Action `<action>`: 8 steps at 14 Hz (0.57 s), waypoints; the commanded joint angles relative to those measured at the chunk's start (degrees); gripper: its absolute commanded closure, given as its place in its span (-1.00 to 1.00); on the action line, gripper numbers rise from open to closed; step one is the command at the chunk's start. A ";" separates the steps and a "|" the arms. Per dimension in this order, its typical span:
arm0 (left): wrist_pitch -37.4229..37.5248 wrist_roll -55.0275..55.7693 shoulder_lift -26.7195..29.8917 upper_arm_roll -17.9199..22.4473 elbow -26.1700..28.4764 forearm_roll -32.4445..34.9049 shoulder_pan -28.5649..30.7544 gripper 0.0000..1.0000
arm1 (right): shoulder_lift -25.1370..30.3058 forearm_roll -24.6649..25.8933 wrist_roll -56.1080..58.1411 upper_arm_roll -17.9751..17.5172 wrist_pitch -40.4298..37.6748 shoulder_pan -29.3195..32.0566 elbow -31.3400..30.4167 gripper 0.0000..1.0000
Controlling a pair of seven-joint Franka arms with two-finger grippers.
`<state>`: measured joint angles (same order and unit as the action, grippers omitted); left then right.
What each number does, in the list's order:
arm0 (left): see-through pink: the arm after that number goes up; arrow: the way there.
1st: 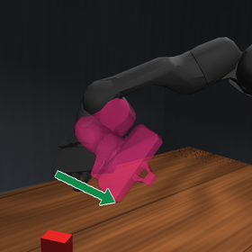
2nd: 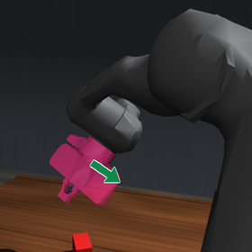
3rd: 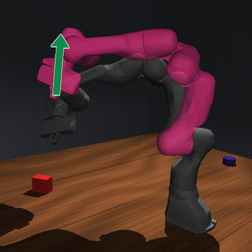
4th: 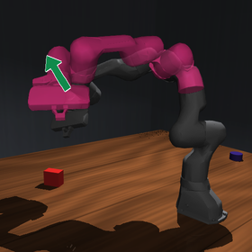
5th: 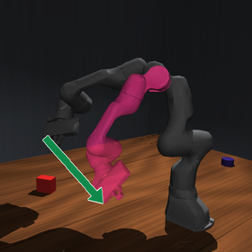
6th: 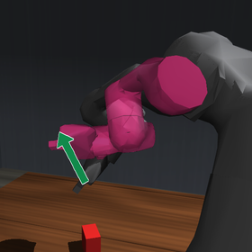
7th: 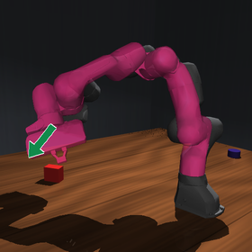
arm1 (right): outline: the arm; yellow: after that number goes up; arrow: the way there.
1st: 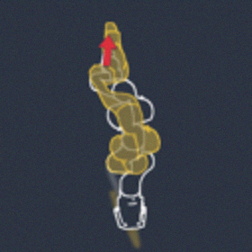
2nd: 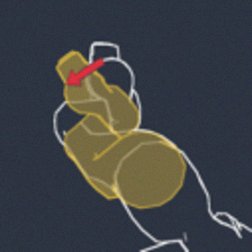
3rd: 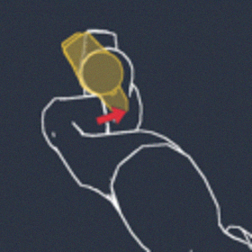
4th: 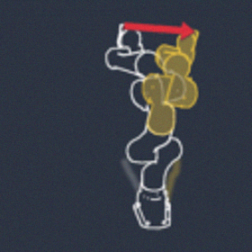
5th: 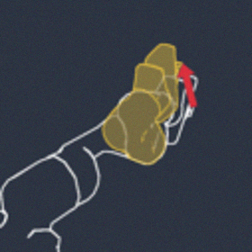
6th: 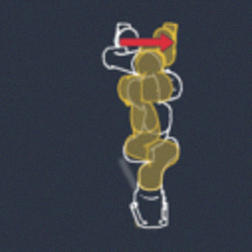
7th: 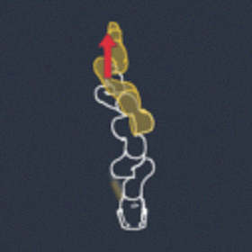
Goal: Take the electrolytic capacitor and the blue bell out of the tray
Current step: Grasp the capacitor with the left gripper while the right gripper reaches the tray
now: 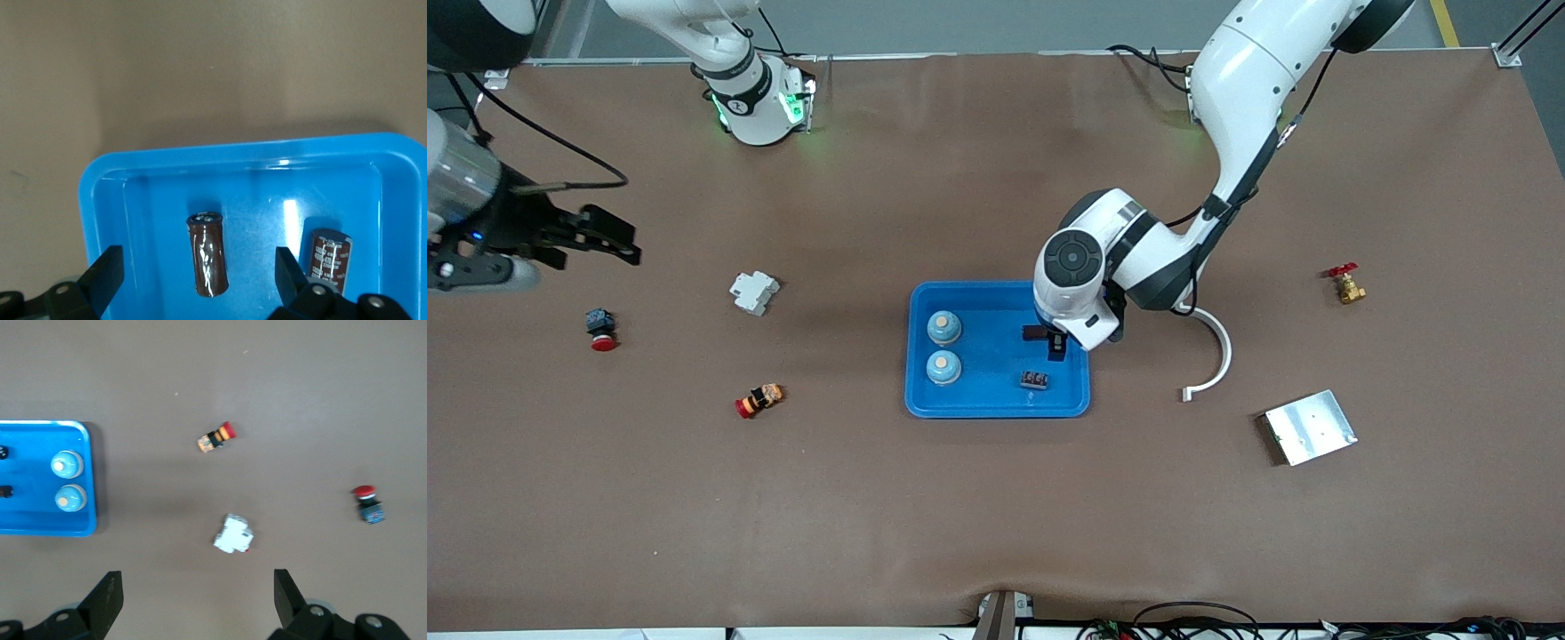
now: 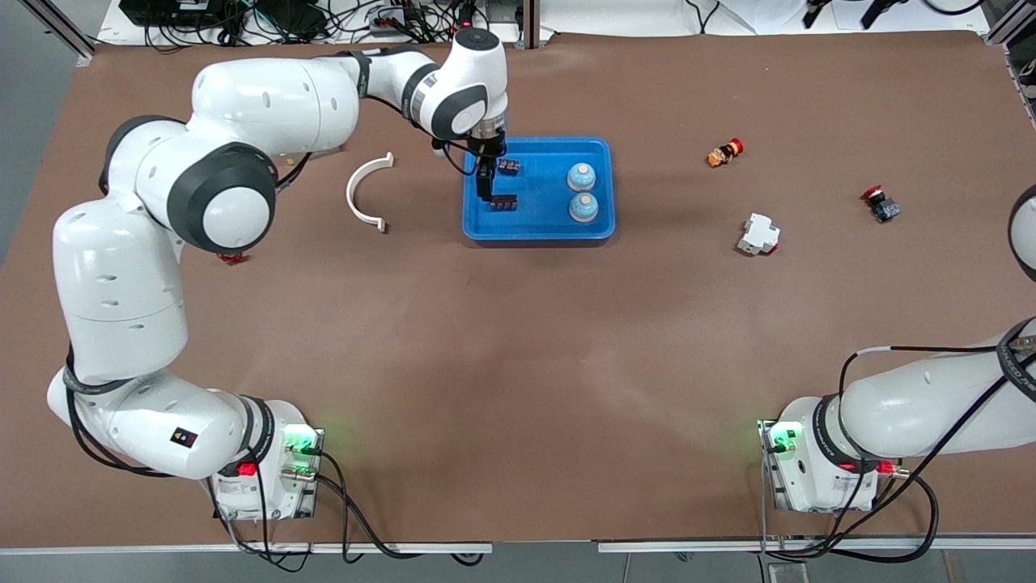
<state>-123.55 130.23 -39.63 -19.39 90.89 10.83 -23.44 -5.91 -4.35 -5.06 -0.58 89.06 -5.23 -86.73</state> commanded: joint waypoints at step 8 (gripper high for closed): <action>-6.26 2.39 -3.87 0.32 -0.46 1.91 -1.17 -1.00 | -8.68 -0.40 -5.22 0.67 6.04 -7.95 2.36 -1.00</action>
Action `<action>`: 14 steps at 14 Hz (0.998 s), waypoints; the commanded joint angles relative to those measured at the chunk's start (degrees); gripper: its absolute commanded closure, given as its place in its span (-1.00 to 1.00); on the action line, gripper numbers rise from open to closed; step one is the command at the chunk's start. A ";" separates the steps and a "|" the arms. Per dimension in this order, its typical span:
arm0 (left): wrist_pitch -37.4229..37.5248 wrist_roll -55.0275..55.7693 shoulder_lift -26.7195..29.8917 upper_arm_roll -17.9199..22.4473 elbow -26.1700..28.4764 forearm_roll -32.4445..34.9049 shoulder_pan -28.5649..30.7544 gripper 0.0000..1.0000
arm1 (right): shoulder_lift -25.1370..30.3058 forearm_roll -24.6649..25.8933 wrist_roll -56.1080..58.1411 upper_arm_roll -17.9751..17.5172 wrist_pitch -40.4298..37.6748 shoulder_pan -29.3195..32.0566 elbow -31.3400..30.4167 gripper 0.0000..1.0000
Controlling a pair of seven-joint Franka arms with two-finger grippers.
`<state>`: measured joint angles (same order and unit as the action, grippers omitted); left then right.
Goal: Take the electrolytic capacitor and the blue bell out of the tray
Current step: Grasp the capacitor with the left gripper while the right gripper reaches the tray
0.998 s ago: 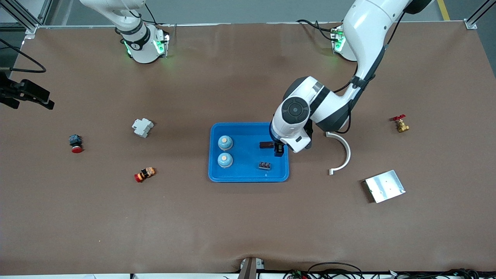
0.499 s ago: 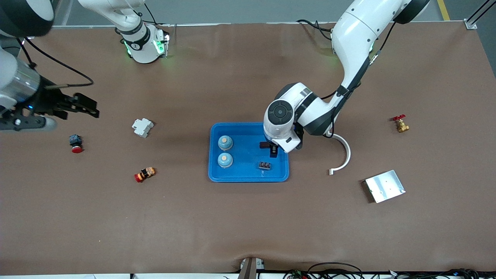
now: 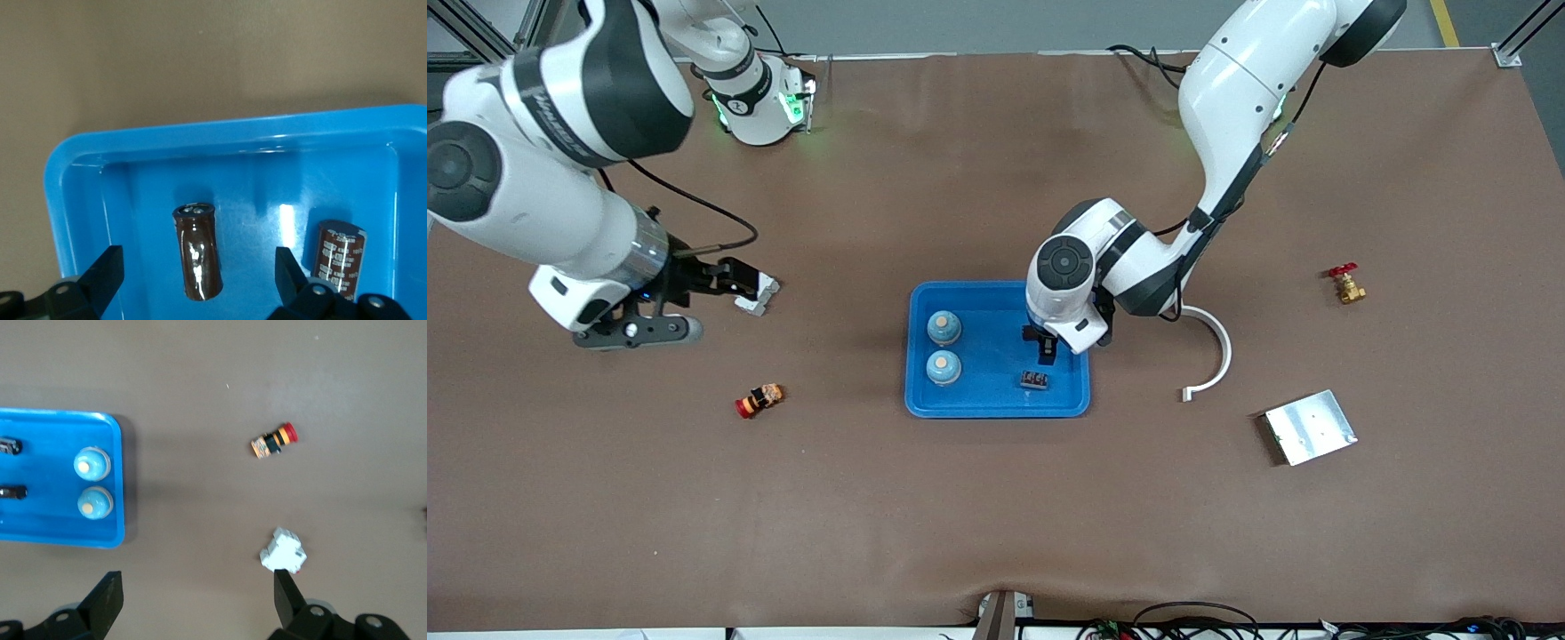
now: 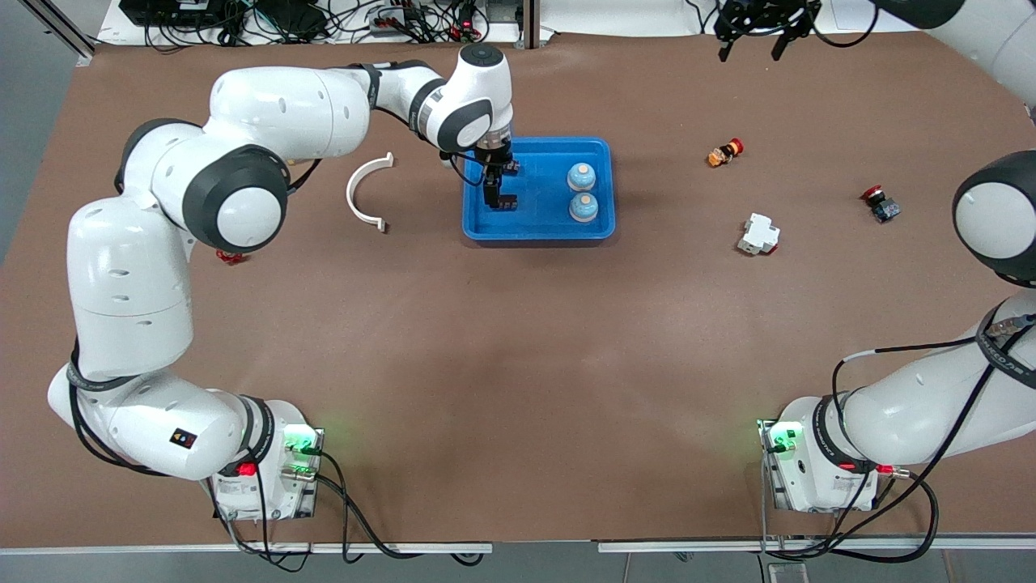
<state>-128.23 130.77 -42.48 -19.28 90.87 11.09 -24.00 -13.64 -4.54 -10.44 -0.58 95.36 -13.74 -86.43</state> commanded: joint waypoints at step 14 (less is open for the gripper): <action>-6.06 6.15 -4.02 0.30 -0.17 5.52 -0.70 -0.90 | -10.70 0.24 -18.65 0.49 7.12 -13.41 0.83 -1.00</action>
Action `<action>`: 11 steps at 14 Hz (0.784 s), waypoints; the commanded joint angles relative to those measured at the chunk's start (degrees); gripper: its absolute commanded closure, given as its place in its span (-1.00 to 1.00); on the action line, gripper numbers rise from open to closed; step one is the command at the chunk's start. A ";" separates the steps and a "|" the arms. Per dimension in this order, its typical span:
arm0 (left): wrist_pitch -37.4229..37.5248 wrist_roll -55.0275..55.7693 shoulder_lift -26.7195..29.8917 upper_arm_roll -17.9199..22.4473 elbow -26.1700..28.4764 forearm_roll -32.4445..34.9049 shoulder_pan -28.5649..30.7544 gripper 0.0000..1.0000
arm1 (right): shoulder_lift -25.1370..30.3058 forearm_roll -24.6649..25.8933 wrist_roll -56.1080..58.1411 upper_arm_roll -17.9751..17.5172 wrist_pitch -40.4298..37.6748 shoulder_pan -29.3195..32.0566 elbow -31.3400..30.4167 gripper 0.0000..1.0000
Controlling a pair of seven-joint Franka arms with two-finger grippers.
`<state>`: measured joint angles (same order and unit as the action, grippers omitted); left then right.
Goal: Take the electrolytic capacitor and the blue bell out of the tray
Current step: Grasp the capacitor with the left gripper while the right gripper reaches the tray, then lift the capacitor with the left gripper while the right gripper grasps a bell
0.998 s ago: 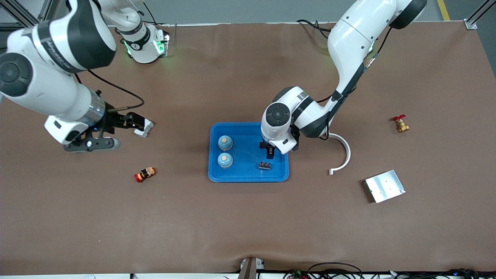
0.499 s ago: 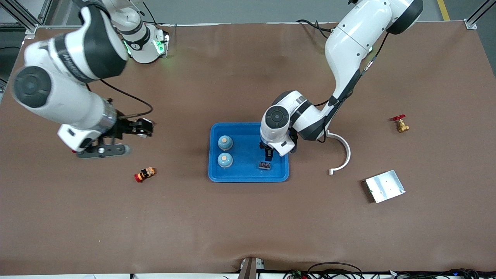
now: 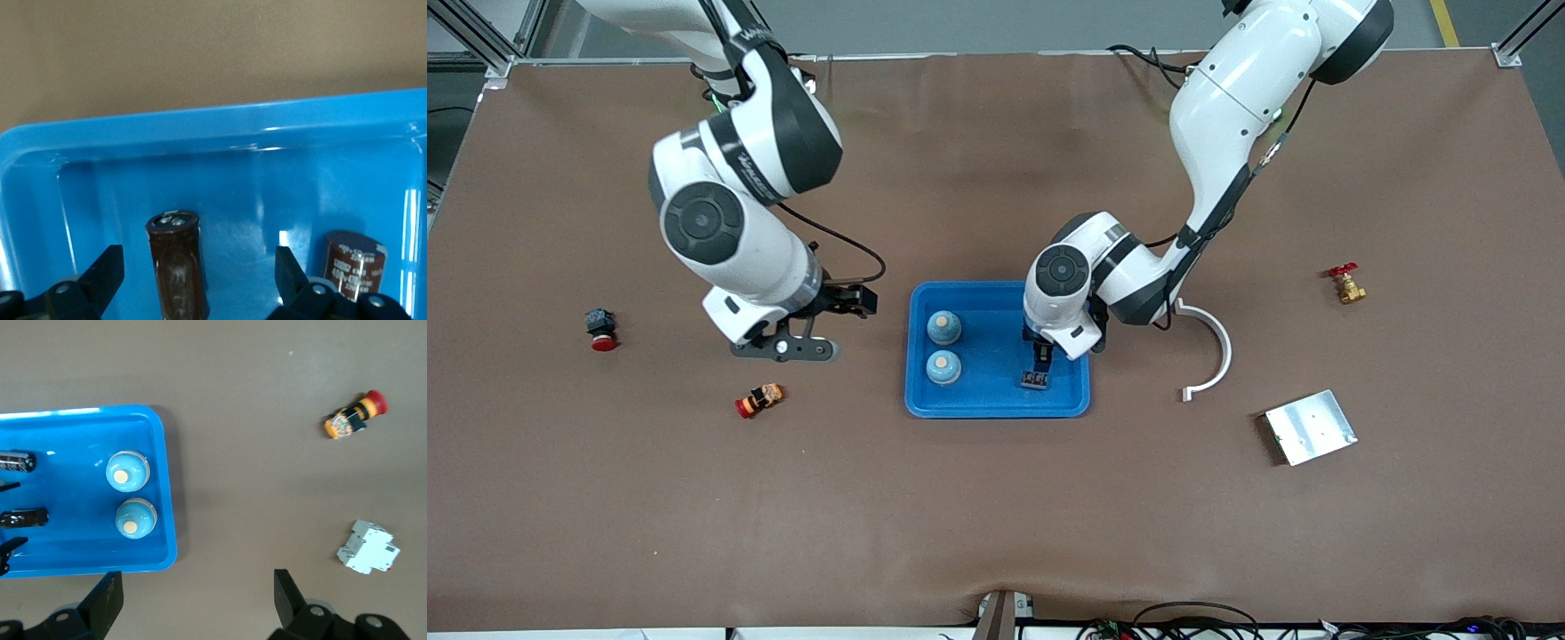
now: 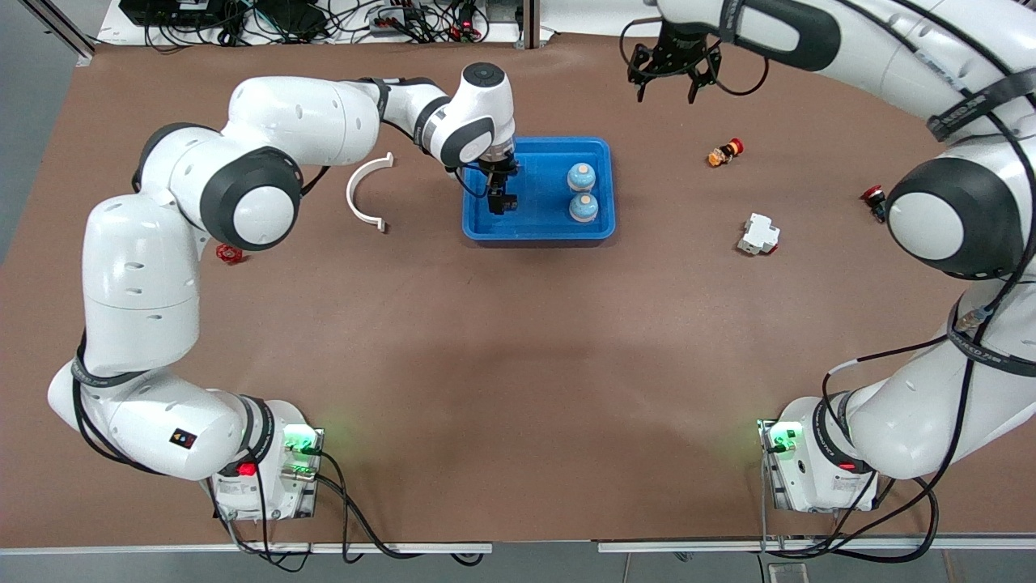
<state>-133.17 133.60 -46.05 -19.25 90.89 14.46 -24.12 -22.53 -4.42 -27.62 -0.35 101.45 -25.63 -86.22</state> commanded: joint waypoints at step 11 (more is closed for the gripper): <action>3.35 -9.56 3.59 -0.52 -0.45 4.27 -0.49 1.00 | -7.52 -3.49 -17.72 0.26 13.85 -6.80 -5.54 -1.00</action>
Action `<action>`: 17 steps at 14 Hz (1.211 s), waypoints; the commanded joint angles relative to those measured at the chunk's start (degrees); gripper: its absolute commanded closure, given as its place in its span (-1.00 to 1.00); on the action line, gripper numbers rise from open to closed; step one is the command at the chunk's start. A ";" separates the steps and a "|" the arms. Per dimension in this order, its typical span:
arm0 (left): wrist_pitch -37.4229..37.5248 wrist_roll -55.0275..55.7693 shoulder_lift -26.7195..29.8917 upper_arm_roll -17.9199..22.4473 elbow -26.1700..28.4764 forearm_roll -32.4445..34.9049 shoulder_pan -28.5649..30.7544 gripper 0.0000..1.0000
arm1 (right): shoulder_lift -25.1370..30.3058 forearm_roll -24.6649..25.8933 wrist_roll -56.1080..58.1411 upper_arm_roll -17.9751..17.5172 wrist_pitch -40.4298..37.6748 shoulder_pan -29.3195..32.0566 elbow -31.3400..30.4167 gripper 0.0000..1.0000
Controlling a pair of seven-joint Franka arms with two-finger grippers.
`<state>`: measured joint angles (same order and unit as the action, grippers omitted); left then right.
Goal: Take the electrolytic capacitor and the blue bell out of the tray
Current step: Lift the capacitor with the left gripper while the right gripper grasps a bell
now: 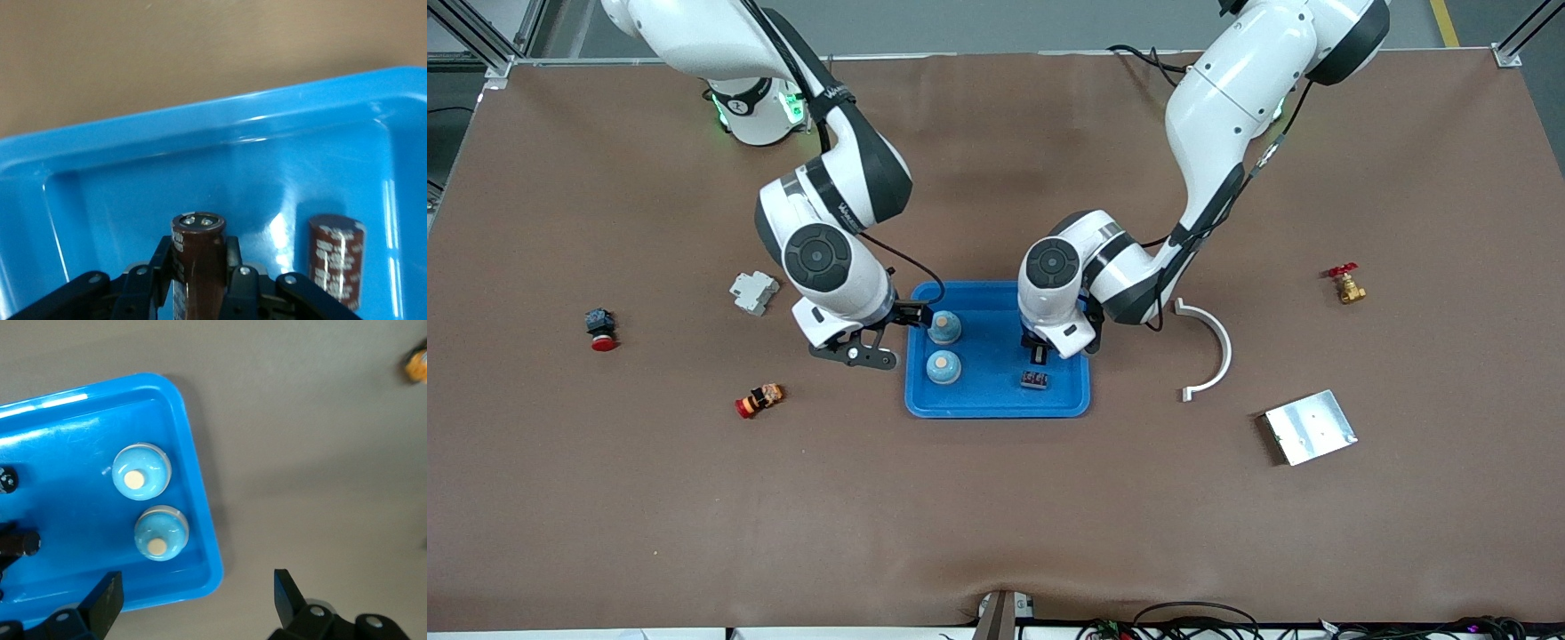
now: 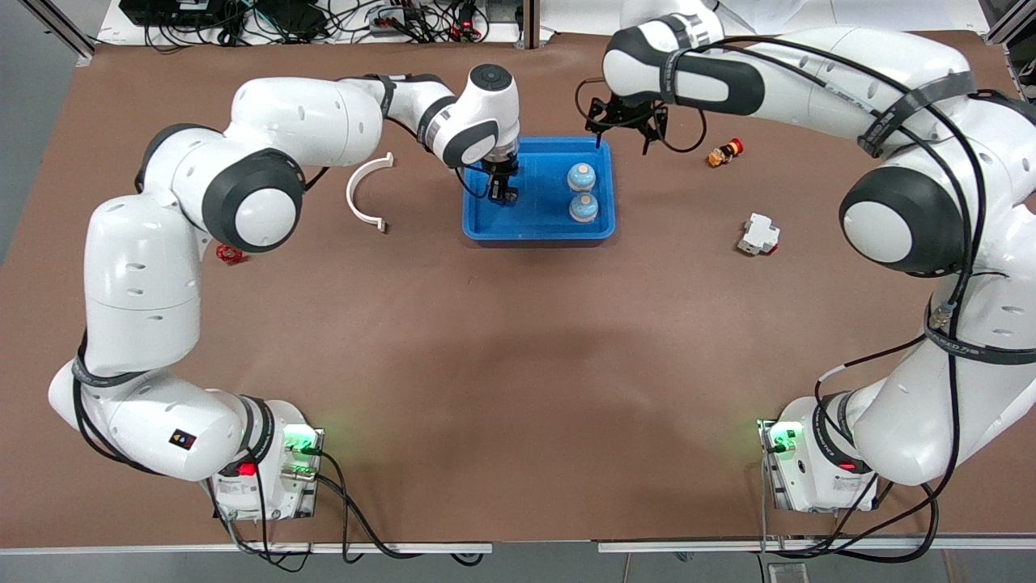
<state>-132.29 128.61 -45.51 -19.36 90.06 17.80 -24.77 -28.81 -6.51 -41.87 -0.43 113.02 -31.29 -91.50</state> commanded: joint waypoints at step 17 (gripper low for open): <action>6.42 -81.65 16.76 -8.85 11.89 -1.72 23.27 1.00 | -10.12 -1.66 -21.48 0.26 16.34 -6.93 -1.93 -1.00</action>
<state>-126.85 51.91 -31.72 -27.33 99.39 17.07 -2.45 -38.41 -6.90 -60.03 -0.54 127.62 -36.88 -93.43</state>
